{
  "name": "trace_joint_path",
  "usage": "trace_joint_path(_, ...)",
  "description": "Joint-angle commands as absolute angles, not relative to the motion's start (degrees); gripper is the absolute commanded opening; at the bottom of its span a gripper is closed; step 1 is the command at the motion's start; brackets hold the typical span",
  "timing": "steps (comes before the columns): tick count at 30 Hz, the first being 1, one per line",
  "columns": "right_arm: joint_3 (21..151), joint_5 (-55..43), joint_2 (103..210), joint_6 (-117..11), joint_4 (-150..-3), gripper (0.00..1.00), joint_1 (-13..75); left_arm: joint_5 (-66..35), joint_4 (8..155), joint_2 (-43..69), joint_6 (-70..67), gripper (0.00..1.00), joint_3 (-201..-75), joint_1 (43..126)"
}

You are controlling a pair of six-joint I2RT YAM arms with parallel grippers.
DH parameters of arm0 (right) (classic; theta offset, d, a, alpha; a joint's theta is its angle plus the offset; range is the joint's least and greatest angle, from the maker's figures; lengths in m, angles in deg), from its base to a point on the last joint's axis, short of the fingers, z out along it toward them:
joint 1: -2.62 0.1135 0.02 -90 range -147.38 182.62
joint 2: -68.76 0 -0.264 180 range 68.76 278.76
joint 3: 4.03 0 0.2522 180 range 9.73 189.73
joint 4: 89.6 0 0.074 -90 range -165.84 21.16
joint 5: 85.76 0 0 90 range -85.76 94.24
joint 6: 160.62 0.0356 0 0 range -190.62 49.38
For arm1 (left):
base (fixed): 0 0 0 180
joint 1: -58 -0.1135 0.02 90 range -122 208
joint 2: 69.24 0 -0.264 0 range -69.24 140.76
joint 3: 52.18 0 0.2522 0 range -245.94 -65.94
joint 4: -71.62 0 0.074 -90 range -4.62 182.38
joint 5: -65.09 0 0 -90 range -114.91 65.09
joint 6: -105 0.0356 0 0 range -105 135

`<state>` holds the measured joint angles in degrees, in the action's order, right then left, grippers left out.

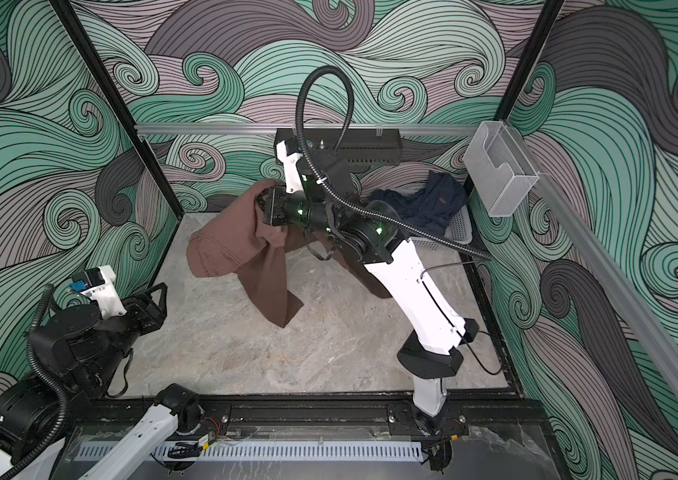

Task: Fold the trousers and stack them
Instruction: 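Lift the brown trousers out and drop them on the table with the right gripper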

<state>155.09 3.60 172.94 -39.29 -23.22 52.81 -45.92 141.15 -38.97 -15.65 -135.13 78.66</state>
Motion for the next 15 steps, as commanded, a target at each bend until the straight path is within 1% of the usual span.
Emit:
trace_joint_path(1,145.76,8.56,166.86,-40.18,-27.77,0.00,47.16,-45.97,142.41,-38.04,-16.13,0.48,-134.50,79.18)
trace_joint_path(6,123.85,9.61,160.09,-38.52,-32.89,0.00,39.98,-43.59,141.97,-36.86,-16.38,0.49,-133.23,79.18)
trace_joint_path(10,107.92,11.33,155.81,-37.45,-35.10,0.07,35.19,-42.47,142.03,-36.08,-16.08,0.52,-132.16,79.15)
trace_joint_path(12,100.98,11.70,153.91,-37.01,-35.63,0.23,33.10,-41.64,142.05,-35.72,-15.96,0.54,-131.57,79.18)
trace_joint_path(13,97.70,12.08,152.94,-36.87,-35.59,0.37,32.23,-41.22,142.06,-35.50,-15.96,0.55,-131.28,79.12)
trace_joint_path(14,94.92,12.71,151.95,-36.99,-35.32,0.52,31.34,-40.86,142.11,-35.19,-16.00,0.58,-131.03,79.15)
trace_joint_path(15,92.91,13.33,150.97,-37.11,-34.93,0.62,30.77,-40.57,142.22,-34.93,-15.91,0.61,-130.85,79.12)
